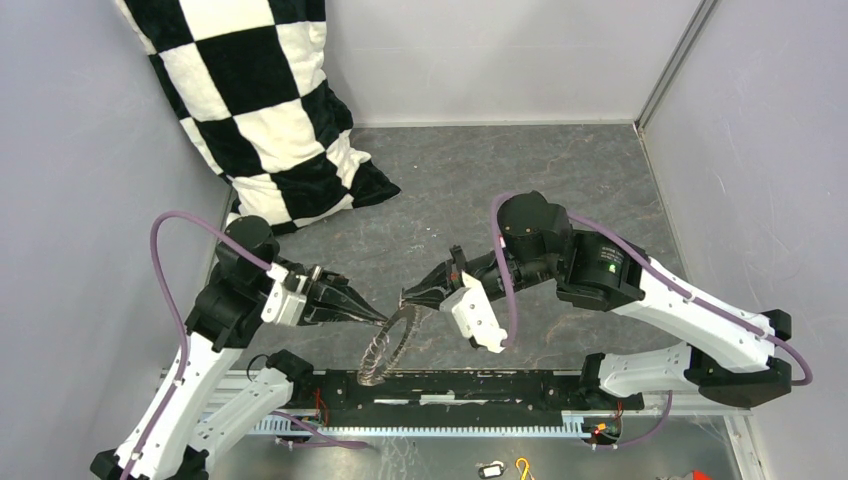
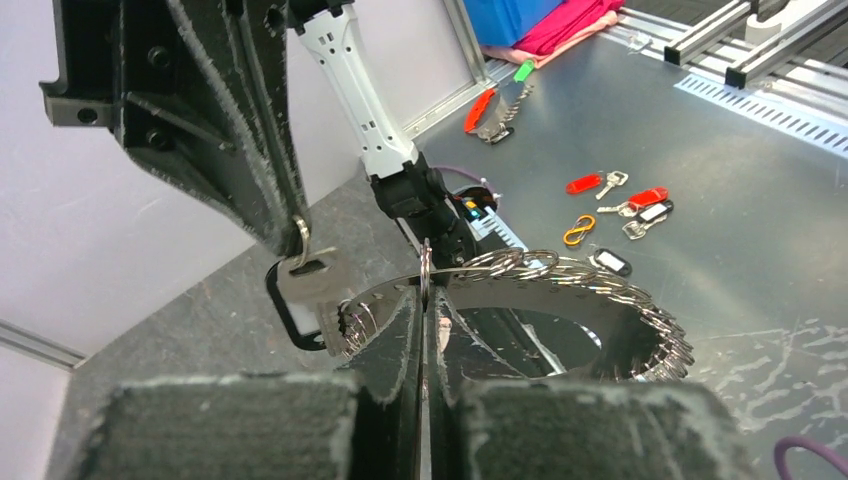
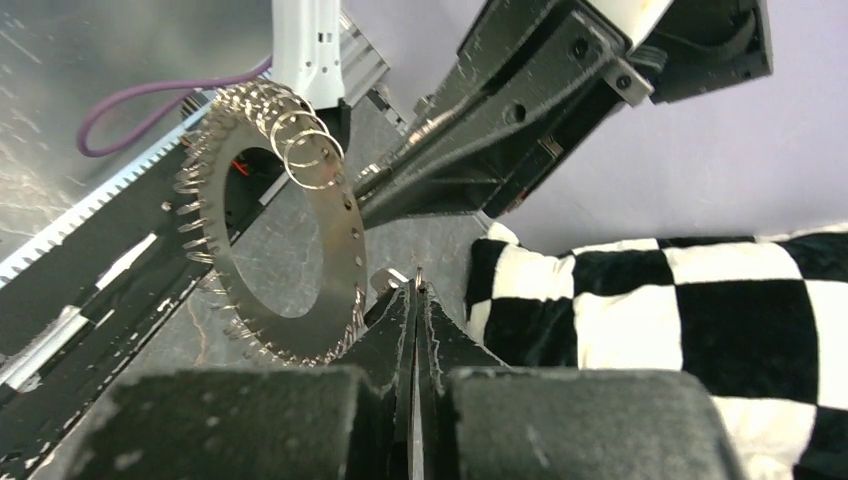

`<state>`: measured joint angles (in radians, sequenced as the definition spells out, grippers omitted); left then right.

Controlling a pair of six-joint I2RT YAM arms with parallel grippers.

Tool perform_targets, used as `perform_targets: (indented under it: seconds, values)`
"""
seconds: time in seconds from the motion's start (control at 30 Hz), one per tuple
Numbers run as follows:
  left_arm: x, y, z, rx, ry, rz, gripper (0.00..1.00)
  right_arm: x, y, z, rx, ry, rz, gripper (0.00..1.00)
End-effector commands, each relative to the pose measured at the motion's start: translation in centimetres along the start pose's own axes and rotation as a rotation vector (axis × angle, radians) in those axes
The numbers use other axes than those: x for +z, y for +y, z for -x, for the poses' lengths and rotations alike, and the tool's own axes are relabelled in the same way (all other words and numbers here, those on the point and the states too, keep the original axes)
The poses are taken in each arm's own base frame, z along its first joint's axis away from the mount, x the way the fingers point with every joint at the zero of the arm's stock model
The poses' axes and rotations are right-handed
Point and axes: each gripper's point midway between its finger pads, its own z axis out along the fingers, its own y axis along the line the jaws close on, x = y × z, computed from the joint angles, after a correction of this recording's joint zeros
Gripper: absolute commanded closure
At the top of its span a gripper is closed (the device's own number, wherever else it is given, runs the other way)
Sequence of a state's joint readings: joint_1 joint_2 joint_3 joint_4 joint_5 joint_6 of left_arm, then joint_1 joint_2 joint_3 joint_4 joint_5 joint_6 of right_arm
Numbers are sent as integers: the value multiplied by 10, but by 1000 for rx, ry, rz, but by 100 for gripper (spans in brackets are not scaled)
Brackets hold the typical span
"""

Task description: Put the keys on the keyring

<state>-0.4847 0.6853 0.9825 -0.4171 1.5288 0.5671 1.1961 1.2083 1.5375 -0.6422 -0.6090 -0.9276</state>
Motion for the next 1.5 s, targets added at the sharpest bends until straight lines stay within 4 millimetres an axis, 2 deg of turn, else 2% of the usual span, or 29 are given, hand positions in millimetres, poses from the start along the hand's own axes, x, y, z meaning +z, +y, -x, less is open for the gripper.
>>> perform_targets:
  seconds: [0.0,0.13,0.33,0.63,1.13,1.47]
  values:
    - [1,-6,0,-111,-17,-32,98,-4,5,22,18,-77,39,100]
    - [1,-6,-2,-157,-17,-33,98,0,13,20,46,-96,52,100]
    - [1,-7,-5,-200,-15,-32,98,2,13,22,50,-128,34,100]
    - [1,-6,-9,-242,-11,-26,98,10,21,16,71,-130,56,100]
    - [1,-6,-14,-265,-8,-22,98,25,28,4,56,-99,90,100]
    - [1,-8,-14,-260,-8,-22,98,26,27,8,45,-105,88,100]
